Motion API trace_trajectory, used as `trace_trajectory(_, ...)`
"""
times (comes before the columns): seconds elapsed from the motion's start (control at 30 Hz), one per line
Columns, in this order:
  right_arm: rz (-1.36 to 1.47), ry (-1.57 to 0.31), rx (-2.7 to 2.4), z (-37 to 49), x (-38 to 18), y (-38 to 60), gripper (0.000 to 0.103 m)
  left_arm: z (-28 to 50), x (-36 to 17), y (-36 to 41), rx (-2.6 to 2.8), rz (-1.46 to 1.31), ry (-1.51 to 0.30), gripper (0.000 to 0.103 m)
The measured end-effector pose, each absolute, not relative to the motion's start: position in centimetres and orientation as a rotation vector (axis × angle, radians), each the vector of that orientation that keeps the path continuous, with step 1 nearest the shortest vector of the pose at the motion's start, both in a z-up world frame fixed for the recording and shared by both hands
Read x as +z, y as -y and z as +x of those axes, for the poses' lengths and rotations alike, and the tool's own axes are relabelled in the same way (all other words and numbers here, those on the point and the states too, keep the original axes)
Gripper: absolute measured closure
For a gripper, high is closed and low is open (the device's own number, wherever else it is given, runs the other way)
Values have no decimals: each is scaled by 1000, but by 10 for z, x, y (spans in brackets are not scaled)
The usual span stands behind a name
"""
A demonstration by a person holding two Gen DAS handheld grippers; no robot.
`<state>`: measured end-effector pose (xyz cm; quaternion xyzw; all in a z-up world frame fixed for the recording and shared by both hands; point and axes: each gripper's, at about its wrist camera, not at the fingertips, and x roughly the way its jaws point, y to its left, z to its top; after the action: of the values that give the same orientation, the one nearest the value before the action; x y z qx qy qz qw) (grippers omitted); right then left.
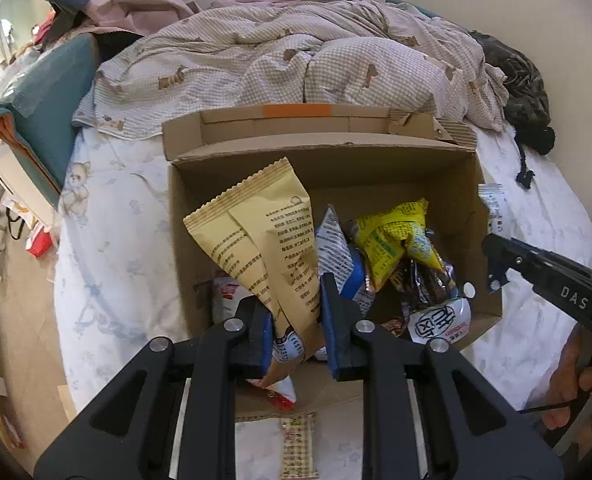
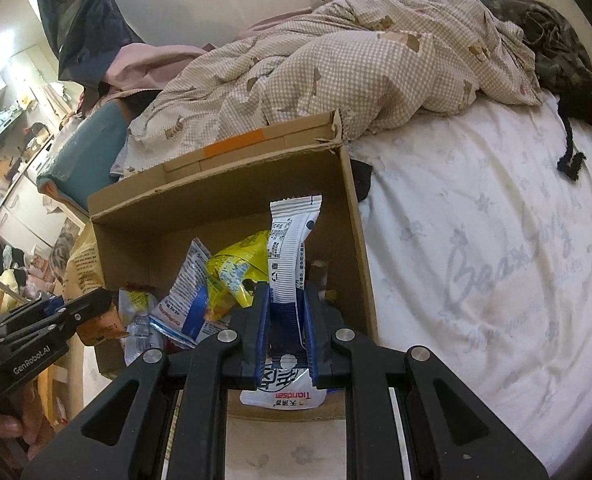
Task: Organize snacks
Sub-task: 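Lower both held snacks into the box and open both tools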
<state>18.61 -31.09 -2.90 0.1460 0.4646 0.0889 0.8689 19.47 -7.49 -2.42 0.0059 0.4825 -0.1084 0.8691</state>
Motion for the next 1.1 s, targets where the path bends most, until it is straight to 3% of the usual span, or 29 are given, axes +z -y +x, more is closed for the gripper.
trace_trajectory(0.4,367,-1017,175,190,-38,319,83,192,-26,84,-253,39,-990,82)
trace_trajectory(0.47,396,-1030,176,190,-40,321,83,191,-25,86,-256,56,-987,77)
trace_trajectory(0.57,408,-1040,170,191,-42,323,79,187,-21,87,-243,63,-969,39)
trace_trajectory(0.63,404,-1036,162,191,-41,323,62,184,-16,85,-253,39,-950,26)
trace_trajectory(0.73,411,-999,158,187,-35,324,37,181,-10,82,-256,28,-933,24)
trace_trajectory(1.1,375,-973,161,175,-26,315,37,168,-5,63,-204,11,-928,24)
